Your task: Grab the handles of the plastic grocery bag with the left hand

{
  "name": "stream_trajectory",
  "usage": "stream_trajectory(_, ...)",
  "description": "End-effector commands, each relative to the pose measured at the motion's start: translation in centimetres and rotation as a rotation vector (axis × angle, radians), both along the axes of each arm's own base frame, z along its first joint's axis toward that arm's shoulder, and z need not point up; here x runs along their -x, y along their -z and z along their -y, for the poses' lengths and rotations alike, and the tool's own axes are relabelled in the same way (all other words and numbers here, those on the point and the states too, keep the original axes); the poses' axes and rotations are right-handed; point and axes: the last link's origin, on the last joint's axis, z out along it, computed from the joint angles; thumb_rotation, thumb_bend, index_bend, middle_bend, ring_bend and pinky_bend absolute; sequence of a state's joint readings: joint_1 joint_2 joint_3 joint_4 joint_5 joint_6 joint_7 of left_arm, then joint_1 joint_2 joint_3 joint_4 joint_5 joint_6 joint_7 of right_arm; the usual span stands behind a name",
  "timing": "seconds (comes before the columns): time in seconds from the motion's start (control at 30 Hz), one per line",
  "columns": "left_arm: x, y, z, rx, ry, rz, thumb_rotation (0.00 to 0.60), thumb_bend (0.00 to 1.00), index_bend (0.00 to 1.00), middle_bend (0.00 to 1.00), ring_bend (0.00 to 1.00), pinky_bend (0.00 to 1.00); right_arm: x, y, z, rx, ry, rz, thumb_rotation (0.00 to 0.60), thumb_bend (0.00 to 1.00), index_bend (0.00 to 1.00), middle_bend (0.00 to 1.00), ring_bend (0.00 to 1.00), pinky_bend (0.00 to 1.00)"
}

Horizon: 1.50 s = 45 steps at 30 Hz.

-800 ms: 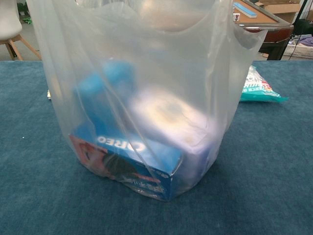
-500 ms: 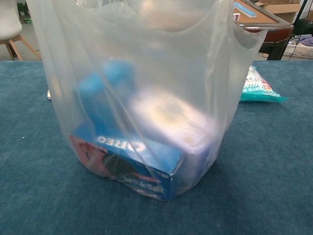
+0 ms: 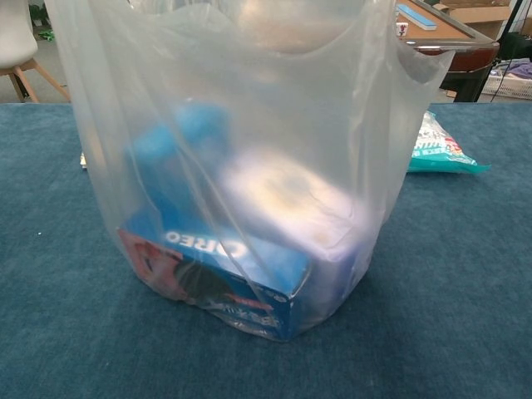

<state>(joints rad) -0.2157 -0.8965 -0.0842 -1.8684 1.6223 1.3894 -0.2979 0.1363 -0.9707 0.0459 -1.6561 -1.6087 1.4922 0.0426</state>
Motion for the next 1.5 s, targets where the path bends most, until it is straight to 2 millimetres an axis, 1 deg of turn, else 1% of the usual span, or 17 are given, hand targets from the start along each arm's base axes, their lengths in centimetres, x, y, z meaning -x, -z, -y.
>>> stream_trajectory(0.03, -2.4, -0.2, -1.2, 0.064, 0.099, 0.054, 0.205, 0.12, 0.21, 0.18, 0.11, 0.04, 0.0, 0.1, 0.0, -0.002, 0.004, 0.001, 0.6, 0.06, 0.15, 0.2, 0.12, 0.21)
stream_trajectory(0.1, -3.4, -0.1, -1.8, 0.1, 0.136, 0.083, 0.182, 0.12, 0.21, 0.18, 0.11, 0.04, 0.0, 0.1, 0.0, -0.004, 0.006, 0.0, 0.6, 0.06, 0.15, 0.2, 0.12, 0.21)
stream_trajectory(0.2, -4.6, 0.3, -2.4, 0.156, 0.178, 0.117, 0.127, 0.12, 0.21, 0.16, 0.1, 0.02, 0.0, 0.2, -0.1, -0.004, 0.007, 0.0, 0.6, 0.06, 0.15, 0.2, 0.12, 0.21)
stream_trajectory(0.33, -6.3, 0.8, -3.4, 0.223, 0.227, 0.178, 0.071, 0.12, 0.21, 0.1, 0.02, 0.0, 0.0, 0.2, -0.2, -0.005, 0.013, -0.003, 0.6, 0.06, 0.15, 0.2, 0.12, 0.21)
stream_trajectory(0.5, -8.0, 1.7, -4.6, 0.272, 0.285, 0.18, 0.005, 0.12, 0.21, 0.07, 0.0, 0.0, 0.2, 0.2, -0.3, -0.004, 0.02, -0.004, 0.6, 0.07, 0.15, 0.2, 0.12, 0.21)
stream_trajectory(0.67, -9.3, 2.8, -5.4, 0.309, 0.32, 0.171, 0.0, 0.12, 0.21, 0.06, 0.0, 0.0, 0.5, 0.3, -0.4, -0.006, 0.031, -0.002, 0.6, 0.06, 0.15, 0.2, 0.12, 0.21)
stream_trajectory(0.83, -10.6, 3.7, -5.8, 0.322, 0.364, 0.173, 0.0, 0.12, 0.21, 0.06, 0.0, 0.0, 0.7, 0.4, -0.3, -0.012, 0.038, -0.003, 0.6, 0.06, 0.15, 0.2, 0.12, 0.21)
stream_trajectory(1.0, -12.2, 4.3, -6.0, 0.333, 0.424, 0.201, 0.0, 0.12, 0.21, 0.06, 0.0, 0.0, 0.8, 0.5, -0.2, -0.015, 0.039, 0.0, 0.6, 0.06, 0.15, 0.2, 0.12, 0.21)
stream_trajectory(1.37, -14.4, 5.8, -6.5, 0.386, 0.468, 0.216, 0.0, 0.12, 0.21, 0.06, 0.0, 0.0, 1.1, 0.4, -0.4, -0.013, 0.046, 0.001, 0.6, 0.06, 0.15, 0.2, 0.12, 0.21)
stream_trajectory(1.5, -15.4, 6.8, -7.1, 0.415, 0.485, 0.216, 0.0, 0.12, 0.21, 0.06, 0.0, 0.0, 1.2, 0.3, -0.6, -0.009, 0.05, 0.002, 0.6, 0.06, 0.15, 0.2, 0.12, 0.21)
